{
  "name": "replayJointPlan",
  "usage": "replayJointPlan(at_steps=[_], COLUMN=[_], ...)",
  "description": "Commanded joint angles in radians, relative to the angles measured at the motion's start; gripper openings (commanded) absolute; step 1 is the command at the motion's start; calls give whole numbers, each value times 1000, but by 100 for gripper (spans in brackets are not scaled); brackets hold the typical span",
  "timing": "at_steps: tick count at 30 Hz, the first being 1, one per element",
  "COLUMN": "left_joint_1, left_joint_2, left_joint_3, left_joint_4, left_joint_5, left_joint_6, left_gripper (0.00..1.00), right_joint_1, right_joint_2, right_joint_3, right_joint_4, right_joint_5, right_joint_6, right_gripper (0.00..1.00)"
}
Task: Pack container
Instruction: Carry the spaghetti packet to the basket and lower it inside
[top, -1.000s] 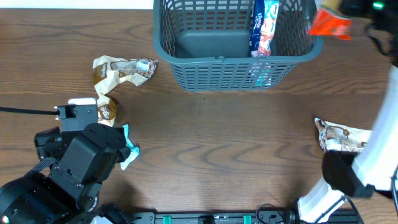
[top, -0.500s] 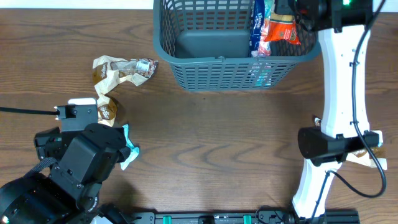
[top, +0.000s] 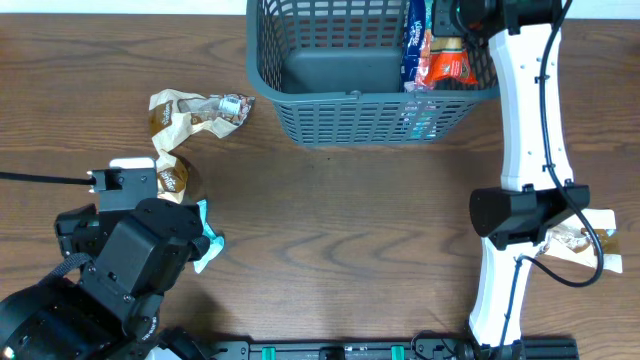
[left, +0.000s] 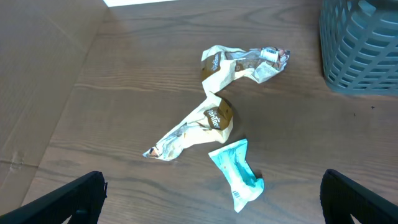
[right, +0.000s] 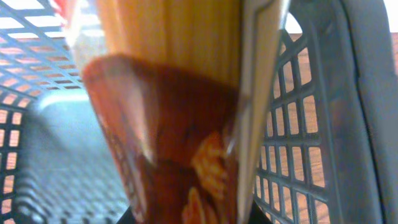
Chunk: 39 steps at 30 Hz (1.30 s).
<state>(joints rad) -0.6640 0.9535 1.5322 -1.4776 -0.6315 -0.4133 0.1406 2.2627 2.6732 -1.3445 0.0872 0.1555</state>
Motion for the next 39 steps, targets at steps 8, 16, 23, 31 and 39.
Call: replayJointPlan(at_steps=[8, 16, 23, 31, 39], left_joint_1=[0, 0, 0, 0, 0], left_joint_2=[0, 0, 0, 0, 0], left_joint_3=[9, 9, 9, 9, 9], left_joint_4=[-3, -3, -3, -3, -3], left_joint_5=[-5, -5, -5, -5, -5], left_joint_6=[10, 10, 9, 10, 10], left_gripper=[99, 99, 99, 99, 99], right_joint_1=[-5, -9, -10, -11, -7], right_joint_2=[46, 64, 64, 64, -14], right_joint_3=[-2, -2, -2, -1, 35], right_joint_4=[-14, -18, -21, -5, 63], right_joint_5=[41, 48, 48, 47, 44], right_joint_6=[-10, -10, -10, -11, -14], right_gripper=[1, 2, 40, 49, 69])
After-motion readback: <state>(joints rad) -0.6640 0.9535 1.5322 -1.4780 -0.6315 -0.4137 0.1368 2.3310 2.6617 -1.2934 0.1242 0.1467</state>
